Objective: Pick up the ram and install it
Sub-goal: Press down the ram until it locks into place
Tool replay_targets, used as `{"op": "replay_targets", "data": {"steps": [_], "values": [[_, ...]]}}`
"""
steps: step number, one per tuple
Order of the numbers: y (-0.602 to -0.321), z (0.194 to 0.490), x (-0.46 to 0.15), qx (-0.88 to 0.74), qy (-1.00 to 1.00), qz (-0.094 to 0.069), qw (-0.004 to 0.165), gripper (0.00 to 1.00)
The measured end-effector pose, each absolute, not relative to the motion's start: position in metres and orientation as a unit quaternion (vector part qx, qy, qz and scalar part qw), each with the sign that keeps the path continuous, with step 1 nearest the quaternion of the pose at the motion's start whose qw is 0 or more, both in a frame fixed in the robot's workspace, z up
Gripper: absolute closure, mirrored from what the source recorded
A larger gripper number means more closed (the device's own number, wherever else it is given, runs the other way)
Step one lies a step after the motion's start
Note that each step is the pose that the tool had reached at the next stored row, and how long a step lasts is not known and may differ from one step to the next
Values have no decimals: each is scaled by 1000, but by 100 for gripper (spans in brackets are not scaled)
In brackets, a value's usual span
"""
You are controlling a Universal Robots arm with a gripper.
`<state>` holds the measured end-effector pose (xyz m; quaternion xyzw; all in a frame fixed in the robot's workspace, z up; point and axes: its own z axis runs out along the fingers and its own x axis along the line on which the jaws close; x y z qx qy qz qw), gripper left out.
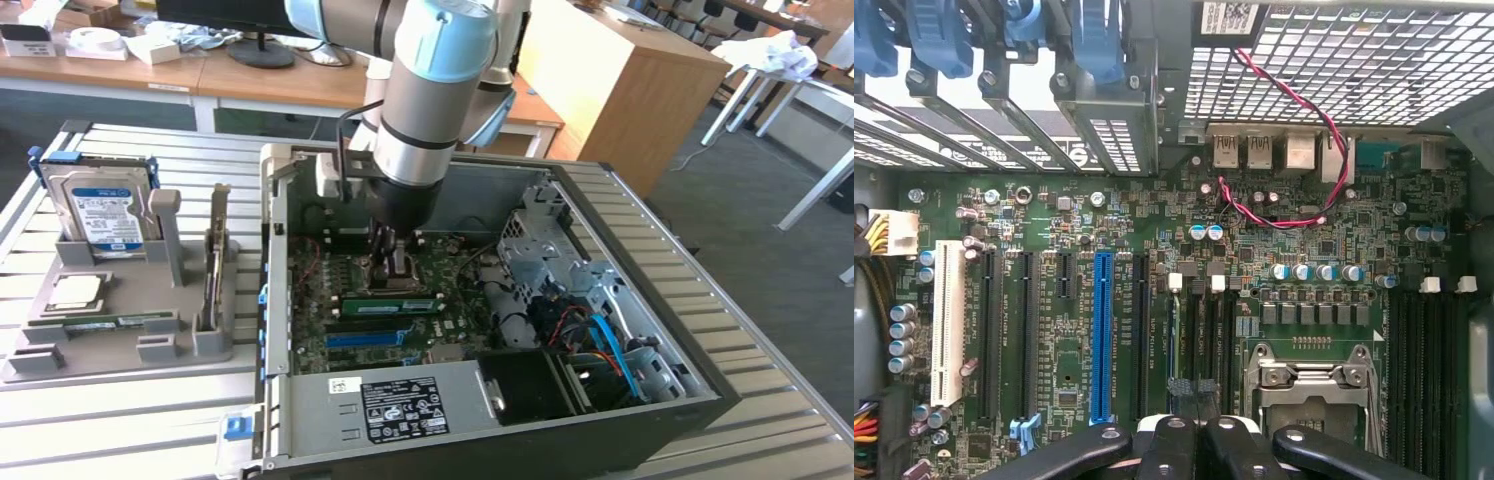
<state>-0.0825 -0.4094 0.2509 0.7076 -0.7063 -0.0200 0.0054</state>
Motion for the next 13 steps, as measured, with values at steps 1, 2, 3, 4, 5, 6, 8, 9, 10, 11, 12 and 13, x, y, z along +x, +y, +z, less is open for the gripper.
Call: {"op": "replay_targets", "data": {"steps": [1,2,3,4,5,6,8,9,10,11,12,13], "values": [[-409,251,-82,708,-706,-20,5,90],[-409,251,-82,708,-706,-20,5,90],[-409,251,-82,708,-706,-20,5,90],[-409,251,-82,708,-706,-20,5,90],[-409,251,-82,708,-706,-20,5,90],[-409,250,-82,708,-706,-20,5,90],[-409,250,-83,708,-706,-20,5,90],[-409,250,-82,708,-706,-20,5,90],[-409,250,-82,708,-706,-20,5,90],[-409,249,-82,708,-706,-20,5,90],[-409,249,-82,708,-706,-20,5,90],[-409,249,-82,708,-706,-20,5,90]]}}
